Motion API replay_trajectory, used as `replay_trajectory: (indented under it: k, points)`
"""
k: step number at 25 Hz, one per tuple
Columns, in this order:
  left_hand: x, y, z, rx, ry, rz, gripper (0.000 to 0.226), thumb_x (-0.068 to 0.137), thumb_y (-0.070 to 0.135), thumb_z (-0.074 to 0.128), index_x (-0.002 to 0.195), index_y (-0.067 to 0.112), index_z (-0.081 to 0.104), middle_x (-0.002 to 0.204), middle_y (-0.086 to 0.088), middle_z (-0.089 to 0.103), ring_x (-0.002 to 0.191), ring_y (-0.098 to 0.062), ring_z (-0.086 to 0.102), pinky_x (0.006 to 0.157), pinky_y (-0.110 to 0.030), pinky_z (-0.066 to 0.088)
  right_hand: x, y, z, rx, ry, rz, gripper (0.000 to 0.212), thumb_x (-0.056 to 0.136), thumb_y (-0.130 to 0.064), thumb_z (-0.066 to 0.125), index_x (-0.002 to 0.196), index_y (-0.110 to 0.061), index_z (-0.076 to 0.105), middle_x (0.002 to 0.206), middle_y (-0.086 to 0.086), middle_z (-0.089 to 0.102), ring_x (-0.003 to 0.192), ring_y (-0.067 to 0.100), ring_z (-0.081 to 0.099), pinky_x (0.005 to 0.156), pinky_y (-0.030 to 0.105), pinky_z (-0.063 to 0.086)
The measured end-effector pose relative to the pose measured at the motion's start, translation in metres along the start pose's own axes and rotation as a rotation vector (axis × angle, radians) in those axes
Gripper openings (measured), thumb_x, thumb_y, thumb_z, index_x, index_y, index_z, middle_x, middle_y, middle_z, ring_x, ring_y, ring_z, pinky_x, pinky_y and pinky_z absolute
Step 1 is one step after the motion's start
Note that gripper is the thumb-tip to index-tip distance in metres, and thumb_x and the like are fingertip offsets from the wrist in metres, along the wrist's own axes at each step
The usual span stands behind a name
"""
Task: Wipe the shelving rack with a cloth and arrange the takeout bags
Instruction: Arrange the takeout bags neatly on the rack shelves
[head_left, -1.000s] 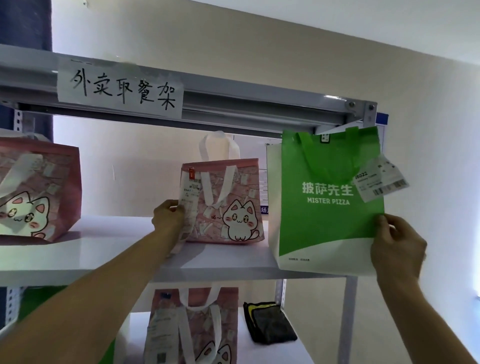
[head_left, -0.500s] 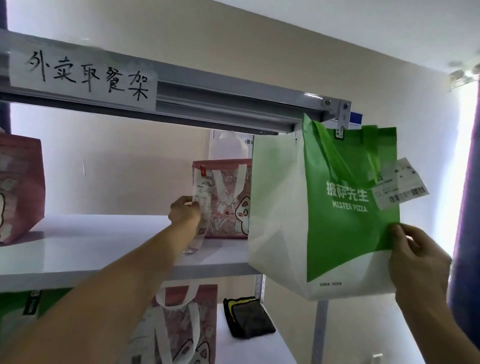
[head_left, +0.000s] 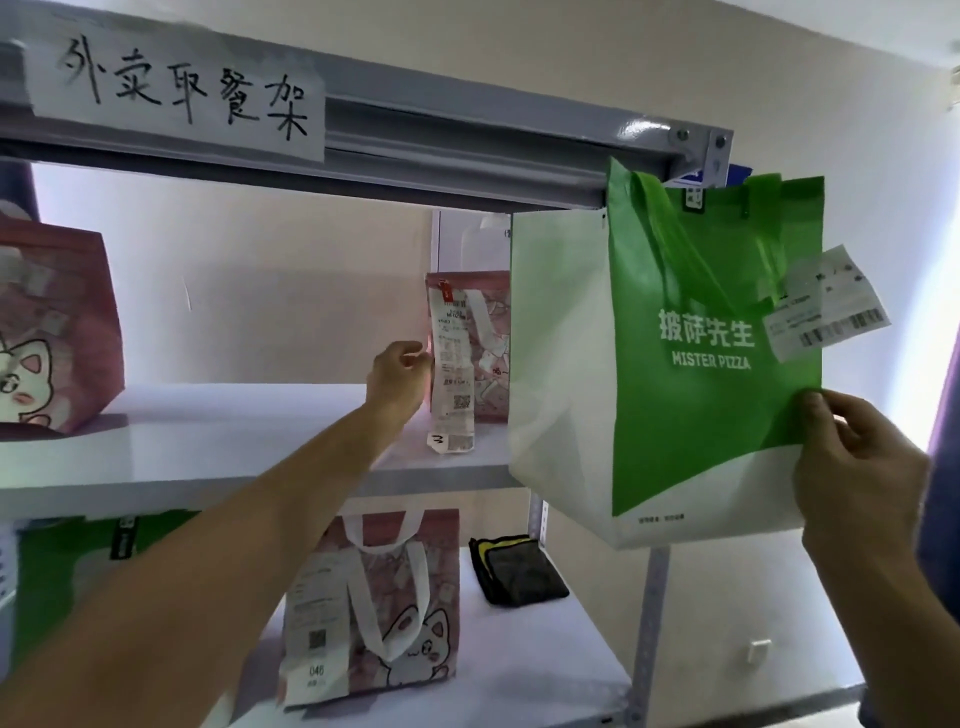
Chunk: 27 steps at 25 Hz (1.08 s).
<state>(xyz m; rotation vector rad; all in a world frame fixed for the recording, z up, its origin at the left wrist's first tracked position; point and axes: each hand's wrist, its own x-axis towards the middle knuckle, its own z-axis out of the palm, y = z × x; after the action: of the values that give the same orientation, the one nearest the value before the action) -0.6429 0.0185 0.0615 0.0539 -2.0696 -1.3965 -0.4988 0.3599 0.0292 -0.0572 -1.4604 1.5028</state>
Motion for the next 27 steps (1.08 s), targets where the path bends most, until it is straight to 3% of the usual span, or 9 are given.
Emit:
replay_trajectory:
  k: [5,10,12,14,17,20,22,24,27]
  points:
    - [-0.091,0.033,-0.019,-0.167,-0.044,0.334,0.025,0.102,0.020,0.046,0.122,0.022,0.062,0.127,0.005,0.063,0.100,0.002,0.059,0.077,-0.007,0.044,-0.019,-0.008,0.002,-0.014,0.001,0.021,0.010,0.100,-0.035,0.058,0.101,-0.036,0.068,0.089,-0.019,0.068,0.080,0.005,0.063,0.073,0.031,0.050]
    - [-0.197,0.044,-0.047,-0.309,-0.209,0.443,0.031,0.102,0.029,0.042,0.127,0.025,0.060,0.134,0.007,0.057,0.112,0.006,0.053,0.084,-0.004,0.043,-0.054,-0.022,0.003,-0.029,0.032,0.005,0.013,0.098,-0.037,0.058,0.102,-0.034,0.069,0.084,-0.016,0.068,0.071,0.001,0.061,0.067,0.023,0.048]
    - [-0.226,0.042,-0.058,-0.295,-0.337,0.422,0.036,0.102,0.035,0.040,0.134,0.029,0.054,0.142,0.008,0.051,0.121,0.003,0.049,0.089,-0.009,0.040,-0.071,-0.025,0.000,-0.036,0.045,0.003,0.017,0.095,-0.040,0.057,0.103,-0.033,0.071,0.085,-0.013,0.068,0.068,0.002,0.061,0.065,0.021,0.046]
    - [-0.243,0.037,-0.070,-0.304,-0.429,0.370,0.040,0.103,0.037,0.040,0.141,0.030,0.047,0.147,0.007,0.048,0.128,-0.007,0.048,0.097,-0.024,0.045,-0.092,-0.030,-0.004,-0.047,0.049,0.032,0.018,0.094,-0.045,0.056,0.099,-0.036,0.071,0.083,-0.017,0.069,0.068,-0.002,0.062,0.063,0.019,0.047]
    - [-0.263,0.023,-0.090,-0.305,-0.482,0.321,0.042,0.104,0.032,0.043,0.146,0.027,0.041,0.148,0.004,0.048,0.130,-0.013,0.050,0.102,-0.040,0.051,-0.126,-0.035,-0.010,-0.090,0.049,0.070,0.015,0.091,-0.055,0.053,0.083,-0.052,0.065,0.088,-0.022,0.069,0.075,-0.006,0.064,0.069,0.022,0.051]
    - [-0.282,0.005,-0.107,-0.301,-0.465,0.324,0.042,0.104,0.026,0.045,0.146,0.026,0.041,0.147,0.005,0.050,0.128,-0.012,0.052,0.099,-0.036,0.053,-0.160,-0.030,-0.017,-0.141,0.049,0.099,0.025,0.089,-0.063,0.048,0.095,-0.046,0.065,0.103,-0.009,0.071,0.091,0.021,0.068,0.076,0.036,0.055]
    - [-0.294,-0.010,-0.116,-0.298,-0.464,0.321,0.042,0.104,0.026,0.046,0.146,0.027,0.041,0.146,0.006,0.050,0.125,-0.010,0.053,0.096,-0.030,0.054,-0.185,-0.029,-0.023,-0.167,0.060,0.162,0.030,0.088,-0.067,0.047,0.099,-0.045,0.064,0.099,-0.007,0.068,0.084,0.026,0.065,0.072,0.044,0.054]
    - [-0.308,-0.024,-0.125,-0.293,-0.479,0.295,0.044,0.103,0.029,0.047,0.147,0.030,0.040,0.146,0.007,0.049,0.124,-0.009,0.054,0.095,-0.033,0.056,-0.212,-0.029,-0.028,-0.153,0.073,0.197,0.025,0.091,-0.063,0.048,0.095,-0.044,0.065,0.093,-0.014,0.068,0.076,0.015,0.063,0.069,0.031,0.051]
    - [-0.332,-0.055,-0.137,-0.277,-0.516,0.251,0.047,0.103,0.029,0.049,0.147,0.036,0.037,0.146,0.010,0.048,0.125,-0.006,0.052,0.097,-0.031,0.054,-0.259,-0.021,-0.035,-0.089,0.071,0.201,0.015,0.099,-0.039,0.052,0.094,-0.038,0.067,0.080,-0.032,0.069,0.068,-0.014,0.062,0.057,0.008,0.048]
